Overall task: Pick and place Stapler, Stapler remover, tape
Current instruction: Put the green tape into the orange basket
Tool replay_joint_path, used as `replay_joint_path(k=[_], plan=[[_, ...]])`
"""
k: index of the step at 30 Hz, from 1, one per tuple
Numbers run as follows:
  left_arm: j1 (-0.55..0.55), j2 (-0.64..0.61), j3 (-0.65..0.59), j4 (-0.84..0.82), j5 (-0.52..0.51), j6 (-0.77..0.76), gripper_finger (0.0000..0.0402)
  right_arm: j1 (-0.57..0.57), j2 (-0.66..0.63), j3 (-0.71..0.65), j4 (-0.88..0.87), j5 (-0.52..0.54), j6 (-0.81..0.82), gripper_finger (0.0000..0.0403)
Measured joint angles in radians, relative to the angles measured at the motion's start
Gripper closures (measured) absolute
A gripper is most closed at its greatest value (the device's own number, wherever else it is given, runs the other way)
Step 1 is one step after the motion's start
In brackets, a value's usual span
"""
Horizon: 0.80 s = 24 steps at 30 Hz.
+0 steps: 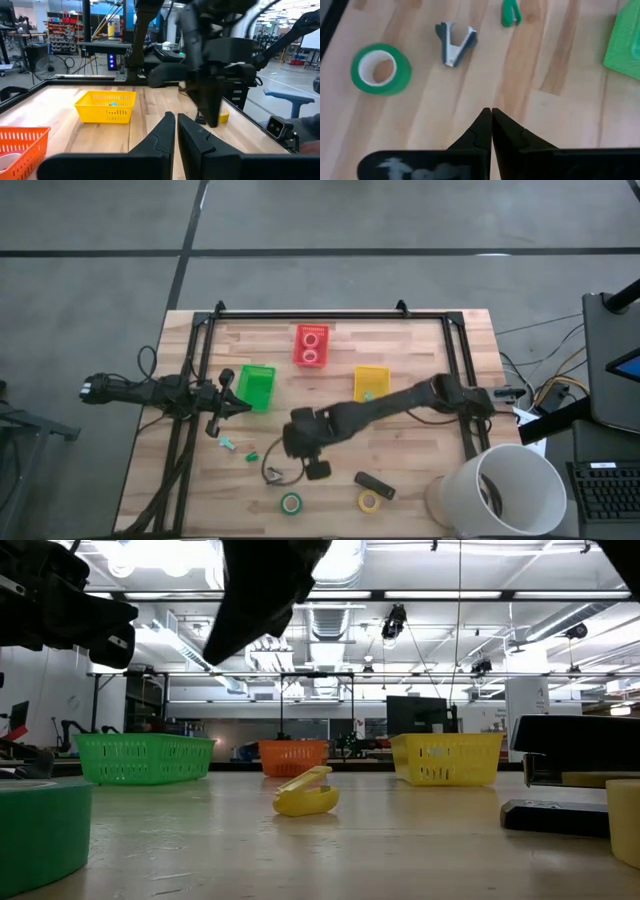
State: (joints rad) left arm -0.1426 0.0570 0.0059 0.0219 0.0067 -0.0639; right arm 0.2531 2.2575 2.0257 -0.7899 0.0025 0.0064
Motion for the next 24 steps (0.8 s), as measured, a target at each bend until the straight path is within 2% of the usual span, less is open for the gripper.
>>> replay_joint_path(k=[5,14,18,24], plan=[[0.0,0.0,0.0,0.0,0.0,0.0,0.0378,0.047,0.0,-0.04,0.08,-0.001,0.085,0.0394],[0.0,0.0,0.0,0.0,0.0,0.0,0.0378,0.153,0.002,-0.139,0.347,-0.053,0.053,0.0388],[0.0,0.0,0.0,0.0,0.0,0.0,0.0378,0.192,0.002,-0.186,0.45,-0.054,0.02,0.0355],[0.0,0.0,0.0,0.0,0.0,0.0,0.0378,0.182,0.003,-0.233,0.483,-0.019,0.128,0.0277]])
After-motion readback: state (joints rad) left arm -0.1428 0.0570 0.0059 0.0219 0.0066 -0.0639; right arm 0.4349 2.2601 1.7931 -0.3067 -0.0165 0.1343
